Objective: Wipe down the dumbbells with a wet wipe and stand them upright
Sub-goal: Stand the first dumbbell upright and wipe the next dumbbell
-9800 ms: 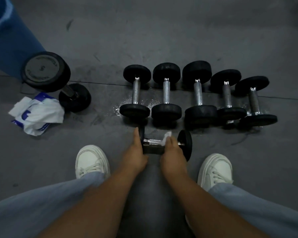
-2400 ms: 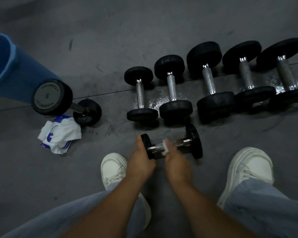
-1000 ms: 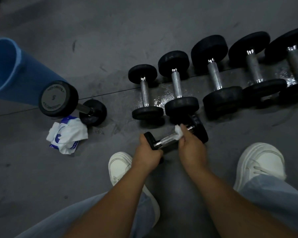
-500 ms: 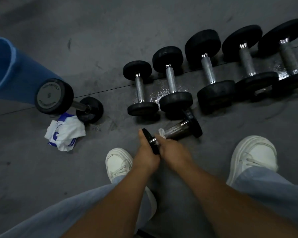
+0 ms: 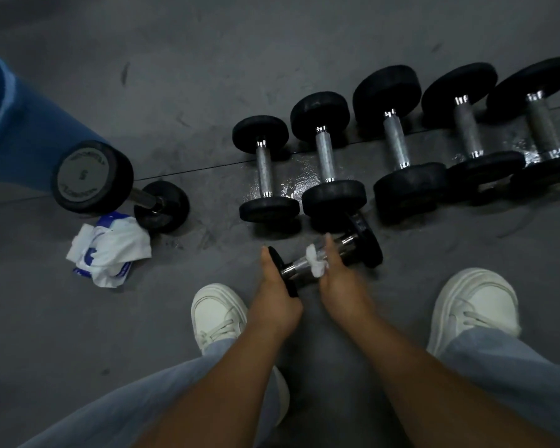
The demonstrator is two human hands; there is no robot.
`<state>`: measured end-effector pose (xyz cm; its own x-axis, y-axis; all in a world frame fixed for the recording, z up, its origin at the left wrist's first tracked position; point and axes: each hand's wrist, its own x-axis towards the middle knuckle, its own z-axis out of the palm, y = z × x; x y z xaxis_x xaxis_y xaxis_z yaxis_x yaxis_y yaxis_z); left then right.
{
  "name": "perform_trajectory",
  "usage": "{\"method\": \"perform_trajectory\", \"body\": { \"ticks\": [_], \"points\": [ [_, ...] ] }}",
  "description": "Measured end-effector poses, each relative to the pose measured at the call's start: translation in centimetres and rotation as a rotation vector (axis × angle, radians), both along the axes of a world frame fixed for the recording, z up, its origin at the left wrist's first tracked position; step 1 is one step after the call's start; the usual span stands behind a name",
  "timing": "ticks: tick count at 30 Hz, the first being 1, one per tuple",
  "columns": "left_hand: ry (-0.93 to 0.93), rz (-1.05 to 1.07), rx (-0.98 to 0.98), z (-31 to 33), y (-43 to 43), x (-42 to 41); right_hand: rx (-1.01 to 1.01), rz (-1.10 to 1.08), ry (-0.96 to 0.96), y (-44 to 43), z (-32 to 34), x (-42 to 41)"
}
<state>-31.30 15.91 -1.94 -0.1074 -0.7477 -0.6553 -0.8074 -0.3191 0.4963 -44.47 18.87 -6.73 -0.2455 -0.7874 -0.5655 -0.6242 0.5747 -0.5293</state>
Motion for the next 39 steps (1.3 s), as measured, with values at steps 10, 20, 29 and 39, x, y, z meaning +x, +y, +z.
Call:
{"method": "perform_trajectory", "body": {
  "ticks": [10, 20, 29, 39],
  "points": [
    [-0.047, -0.069, 0.005, 0.6, -3.2, 0.9, -0.239, -0.343, 0.042, 1.1, 1.9, -0.2],
    [-0.053, -0.08, -0.044, 0.5, -0.9, 0.4, -0.339, -0.234, -0.123, 0.6, 1.4, 1.7],
    [-0.062, -0.012, -0.083, 0.8, -0.6, 0.0, -0.224, -0.172, -0.095, 0.1, 1.4, 2.0],
    [-0.227, -0.005, -0.022, 1.0, -2.3, 0.8, -0.255, -0.13, -0.083, 0.7, 1.6, 2.6]
  ]
}}
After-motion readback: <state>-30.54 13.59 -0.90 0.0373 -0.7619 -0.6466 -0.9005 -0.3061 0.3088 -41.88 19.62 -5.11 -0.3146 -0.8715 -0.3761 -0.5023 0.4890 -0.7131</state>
